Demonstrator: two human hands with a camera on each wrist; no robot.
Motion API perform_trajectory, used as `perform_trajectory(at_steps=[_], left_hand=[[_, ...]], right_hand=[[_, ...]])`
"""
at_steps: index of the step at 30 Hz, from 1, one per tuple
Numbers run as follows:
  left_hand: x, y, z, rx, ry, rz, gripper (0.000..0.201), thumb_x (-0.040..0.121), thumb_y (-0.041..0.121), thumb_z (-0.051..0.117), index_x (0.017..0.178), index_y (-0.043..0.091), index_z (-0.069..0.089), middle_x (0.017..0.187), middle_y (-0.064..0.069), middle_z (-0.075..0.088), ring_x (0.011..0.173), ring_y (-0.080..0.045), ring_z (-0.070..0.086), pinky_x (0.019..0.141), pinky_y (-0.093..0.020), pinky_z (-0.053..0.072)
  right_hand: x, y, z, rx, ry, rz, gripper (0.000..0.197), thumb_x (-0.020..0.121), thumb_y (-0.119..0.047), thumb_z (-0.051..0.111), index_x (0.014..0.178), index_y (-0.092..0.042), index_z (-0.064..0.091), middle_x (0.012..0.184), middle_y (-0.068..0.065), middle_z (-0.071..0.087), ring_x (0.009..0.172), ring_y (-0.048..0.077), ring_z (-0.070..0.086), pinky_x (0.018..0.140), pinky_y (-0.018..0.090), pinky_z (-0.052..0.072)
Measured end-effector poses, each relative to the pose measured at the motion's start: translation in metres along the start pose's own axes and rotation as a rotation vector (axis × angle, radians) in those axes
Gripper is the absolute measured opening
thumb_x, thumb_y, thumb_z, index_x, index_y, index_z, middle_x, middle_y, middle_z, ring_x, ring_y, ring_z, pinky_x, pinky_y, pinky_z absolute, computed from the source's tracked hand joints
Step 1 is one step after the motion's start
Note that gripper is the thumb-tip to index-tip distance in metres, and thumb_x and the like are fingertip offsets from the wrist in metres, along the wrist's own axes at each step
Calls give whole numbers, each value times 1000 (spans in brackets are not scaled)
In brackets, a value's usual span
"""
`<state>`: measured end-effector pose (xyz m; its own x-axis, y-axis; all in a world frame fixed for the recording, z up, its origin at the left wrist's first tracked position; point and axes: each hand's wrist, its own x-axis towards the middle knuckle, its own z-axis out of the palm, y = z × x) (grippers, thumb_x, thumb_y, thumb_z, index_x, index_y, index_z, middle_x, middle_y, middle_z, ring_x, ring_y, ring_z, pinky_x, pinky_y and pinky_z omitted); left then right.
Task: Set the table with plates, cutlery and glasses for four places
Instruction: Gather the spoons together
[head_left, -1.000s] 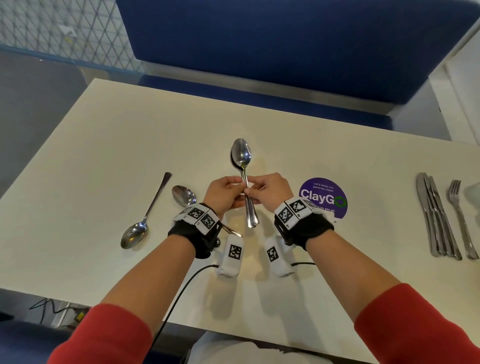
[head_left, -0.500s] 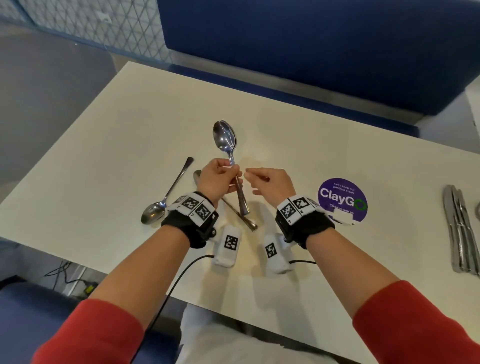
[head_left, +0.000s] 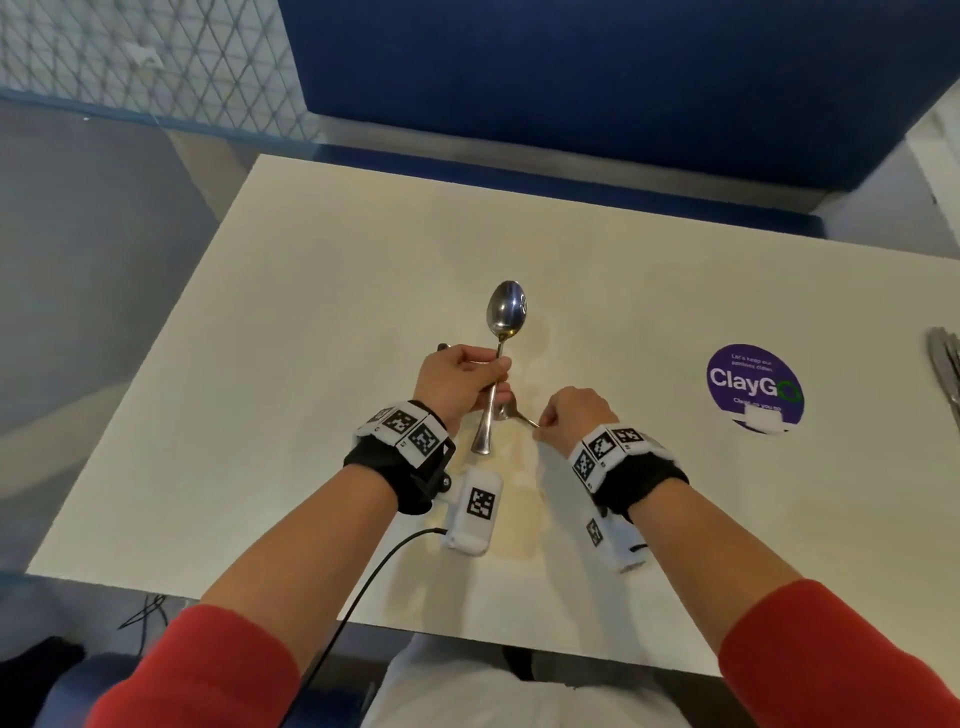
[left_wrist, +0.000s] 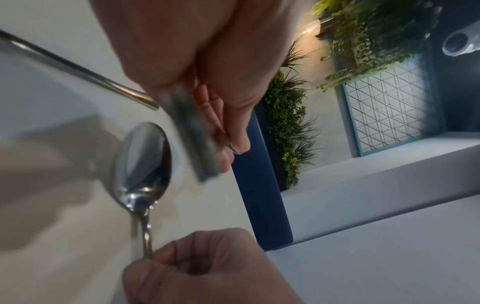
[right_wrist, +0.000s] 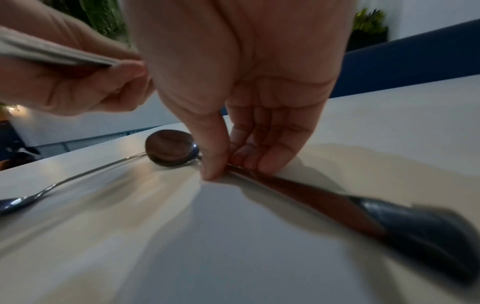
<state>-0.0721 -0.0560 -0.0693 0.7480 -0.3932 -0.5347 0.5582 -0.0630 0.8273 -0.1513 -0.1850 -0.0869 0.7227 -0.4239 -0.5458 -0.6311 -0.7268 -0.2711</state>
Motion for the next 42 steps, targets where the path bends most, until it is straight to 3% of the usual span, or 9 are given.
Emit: perform_trajectory(at_steps=[3,6,14,17,20,25,33,40,42], left_hand=[[2,2,-12,-6,-50,-22,17,85,3,67,99,-1,59,74,-12,63,52,-12,64,58,-22,59],[6,0,-20,-30,-54,-21,28,84,2,67,110,-1,59,75,-11,62,62,-16,63,60,-21,59],[6,3,-26,-178,-88,-59,8,88,2,61,94,8,60,77,-10,64,66,-14,64,63,-20,59],[7,3,-30,-236,-121,-77,11,89,5,61,100,7,62,75,-7,70,60,-10,67,59,-19,56],[8,4,-40,-205,-153,-97,20,87,8,64,106,4,63,85,-9,70,70,-15,68,70,-25,58],[10,13,-50,-186,-209,-106,30,88,5,62,115,-6,59,88,-12,67,63,-9,70,58,-15,54],[16,27,-65,-1,-237,-66,29,85,-2,63,113,2,62,85,-3,71,68,-4,69,67,-13,55],[16,37,-83,91,-175,-39,26,89,0,59,114,-2,59,90,-10,67,76,-13,66,67,-16,57],[15,36,-89,65,-135,-24,29,88,-2,58,117,0,56,86,-6,63,71,-10,62,63,-13,56]], right_hand=[[-2,4,-7,85,79,79,18,80,-19,61,85,-7,73,88,12,73,75,27,64,65,26,47],[-2,8,-21,268,161,94,18,87,-22,62,88,-6,70,87,9,69,85,25,62,72,24,42],[-11,-47,-27,1199,69,-56,13,91,-9,58,79,-9,62,68,3,58,59,12,56,61,20,50],[-9,-64,-17,1209,-6,-98,15,93,-8,55,81,-9,62,72,6,64,59,12,62,60,18,51],[-4,-68,-13,1131,27,-108,11,91,-8,57,82,-12,62,74,3,63,63,10,61,61,18,51],[1,-73,-15,1125,18,-119,5,89,-2,60,90,-3,65,72,5,65,57,7,65,63,18,58],[9,-90,-19,1124,27,-115,11,84,3,65,77,-6,65,76,8,66,64,14,68,63,18,59],[13,-107,-5,1141,-54,-171,15,91,-3,56,100,-1,67,86,10,68,76,16,67,80,27,59],[18,-106,1,891,49,-181,18,90,-4,55,98,-11,69,92,4,66,83,17,65,87,28,54]])
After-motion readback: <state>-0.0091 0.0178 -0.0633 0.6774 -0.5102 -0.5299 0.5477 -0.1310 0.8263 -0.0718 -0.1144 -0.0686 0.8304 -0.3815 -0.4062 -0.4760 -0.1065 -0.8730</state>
